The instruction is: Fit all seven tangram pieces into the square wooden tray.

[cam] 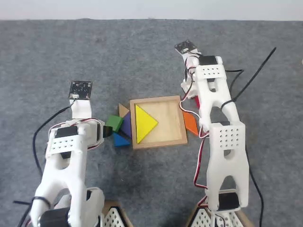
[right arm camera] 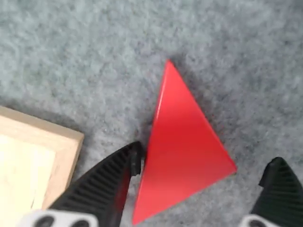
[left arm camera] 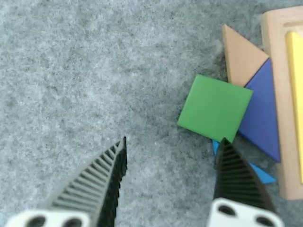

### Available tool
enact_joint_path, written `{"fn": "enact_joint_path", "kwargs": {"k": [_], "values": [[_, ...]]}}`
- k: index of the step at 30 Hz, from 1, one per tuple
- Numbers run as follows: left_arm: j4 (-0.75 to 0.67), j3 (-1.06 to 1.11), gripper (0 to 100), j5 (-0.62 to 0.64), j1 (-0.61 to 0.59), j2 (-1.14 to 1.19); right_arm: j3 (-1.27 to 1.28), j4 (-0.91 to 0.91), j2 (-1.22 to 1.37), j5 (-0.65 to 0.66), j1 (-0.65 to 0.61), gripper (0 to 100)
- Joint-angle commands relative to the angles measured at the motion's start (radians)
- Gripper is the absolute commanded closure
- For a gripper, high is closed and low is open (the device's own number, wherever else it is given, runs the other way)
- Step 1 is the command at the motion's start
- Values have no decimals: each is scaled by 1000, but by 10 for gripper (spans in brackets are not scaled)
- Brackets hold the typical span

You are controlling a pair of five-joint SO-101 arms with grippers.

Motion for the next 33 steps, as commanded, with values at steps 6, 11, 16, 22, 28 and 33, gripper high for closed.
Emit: {"fn": "enact_joint_path", "kwargs": {"k": [6, 11, 16, 22, 28, 33], "values": [[-18, -10, 706, 5, -5, -32, -31, 58, -4, 15, -5, 710], [-18, -10, 706, 5, -5, -32, -31, 48, -4, 15, -7, 733], [-18, -10, 706, 5, -5, -32, -31, 71, -4, 6, 1, 735], [-18, -10, 706, 5, -5, -32, -31, 150, -7, -95, 19, 735], [-18, -10, 706, 5, -5, -32, -37, 193, -19, -180, 93, 750], [-18, -10, 706, 5, -5, -32, -35, 217, -77, -238, 97, 783]]}}
